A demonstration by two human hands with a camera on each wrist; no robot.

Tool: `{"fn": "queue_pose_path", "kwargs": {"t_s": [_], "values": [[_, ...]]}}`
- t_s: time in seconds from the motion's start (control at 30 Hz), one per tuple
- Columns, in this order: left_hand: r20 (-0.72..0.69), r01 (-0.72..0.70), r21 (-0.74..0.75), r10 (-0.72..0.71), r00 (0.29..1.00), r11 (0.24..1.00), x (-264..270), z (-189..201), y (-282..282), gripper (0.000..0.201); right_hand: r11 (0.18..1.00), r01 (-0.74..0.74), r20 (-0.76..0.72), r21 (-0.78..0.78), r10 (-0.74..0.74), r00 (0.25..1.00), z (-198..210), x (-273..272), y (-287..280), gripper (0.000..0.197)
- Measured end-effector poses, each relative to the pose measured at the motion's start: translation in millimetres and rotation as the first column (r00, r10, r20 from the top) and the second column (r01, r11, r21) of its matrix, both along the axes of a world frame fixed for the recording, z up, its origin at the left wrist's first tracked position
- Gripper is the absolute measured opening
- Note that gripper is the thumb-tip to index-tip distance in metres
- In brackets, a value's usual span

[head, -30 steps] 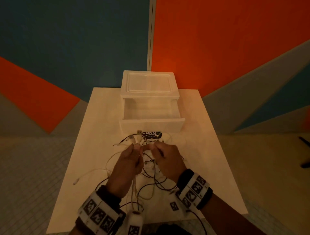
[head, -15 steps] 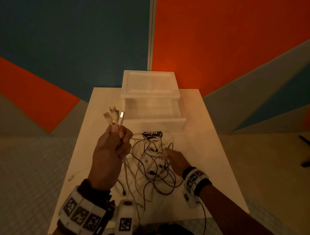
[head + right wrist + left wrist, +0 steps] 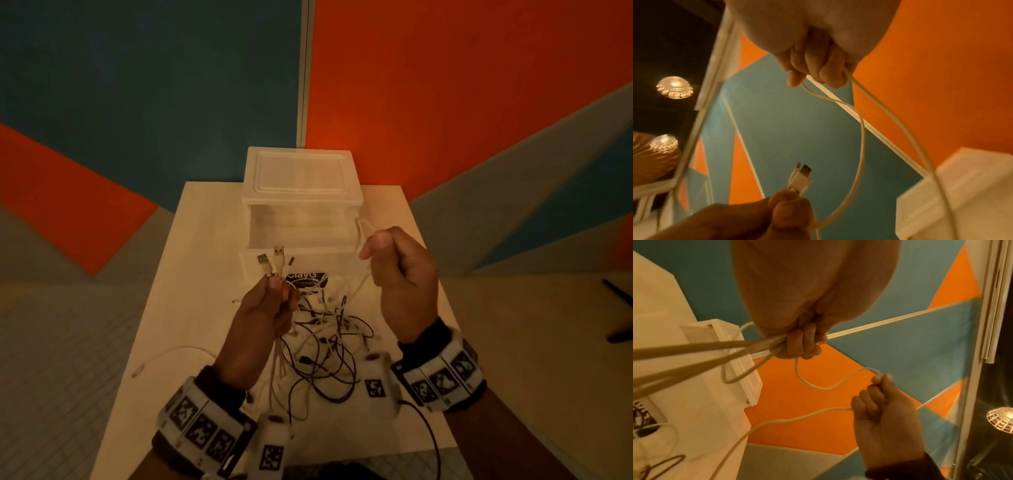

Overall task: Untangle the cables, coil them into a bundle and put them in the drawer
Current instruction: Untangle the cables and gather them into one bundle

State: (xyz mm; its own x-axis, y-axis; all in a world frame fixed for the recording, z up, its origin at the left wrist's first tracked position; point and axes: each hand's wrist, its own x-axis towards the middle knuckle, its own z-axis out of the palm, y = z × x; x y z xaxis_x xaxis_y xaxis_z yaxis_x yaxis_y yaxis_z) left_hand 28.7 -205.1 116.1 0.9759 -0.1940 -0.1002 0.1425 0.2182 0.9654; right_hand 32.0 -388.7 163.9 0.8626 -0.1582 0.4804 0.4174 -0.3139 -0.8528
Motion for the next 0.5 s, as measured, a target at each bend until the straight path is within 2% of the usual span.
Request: {"fn": "queue_pose_path", "kwargs": {"t_s": [0.07, 0.13, 0.23, 0.3, 0.33, 0.43, 0.5], "values": [[-0.021, 0.013, -0.051, -0.014, 1.000, 0.999, 0.6, 2.0, -1.5, 0.029, 0.987, -0.129, -0.045, -0.099, 0.125, 0.991, -1.8, -8.6, 3.1, 0.031], [-0.037, 0.042, -0.090, -0.045, 0.998, 0.995, -0.6, 2.2, -4.0, 0.029, 0.932, -0.279, -0.210, -0.230, 0.232, 0.950, -21.3, -13.0, 6.9, 0.032], [-0.068, 0.065, -0.122, -0.074, 0.995, 0.990, -4.6, 0.3, -7.6, 0.036, 0.804, -0.388, -0.353, -0.451, 0.238, 0.905, -53.1, -17.3, 9.0, 0.017], [-0.081, 0.068, -0.130, -0.079, 0.994, 0.989, -5.9, 0.4, -8.5, 0.036, 0.715, -0.439, -0.390, -0.545, 0.248, 0.887, -66.4, -24.3, 10.2, 0.019], [-0.082, 0.070, -0.137, -0.082, 0.993, 0.988, -6.0, 0.8, -9.0, 0.033, 0.699, -0.451, -0.408, -0.555, 0.244, 0.880, -70.7, -29.5, 9.7, 0.025], [-0.082, 0.022, -0.182, -0.037, 0.996, 0.983, -3.6, 2.4, -1.7, 0.027, 0.715, -0.462, -0.474, -0.526, 0.204, 0.856, -86.0, -51.1, -8.9, 0.053], [-0.081, -0.022, -0.228, 0.004, 0.997, 0.973, 2.2, 3.5, 10.2, 0.028, 0.796, -0.453, -0.517, -0.401, 0.211, 0.829, -91.6, -71.0, -28.8, 0.048]]}}
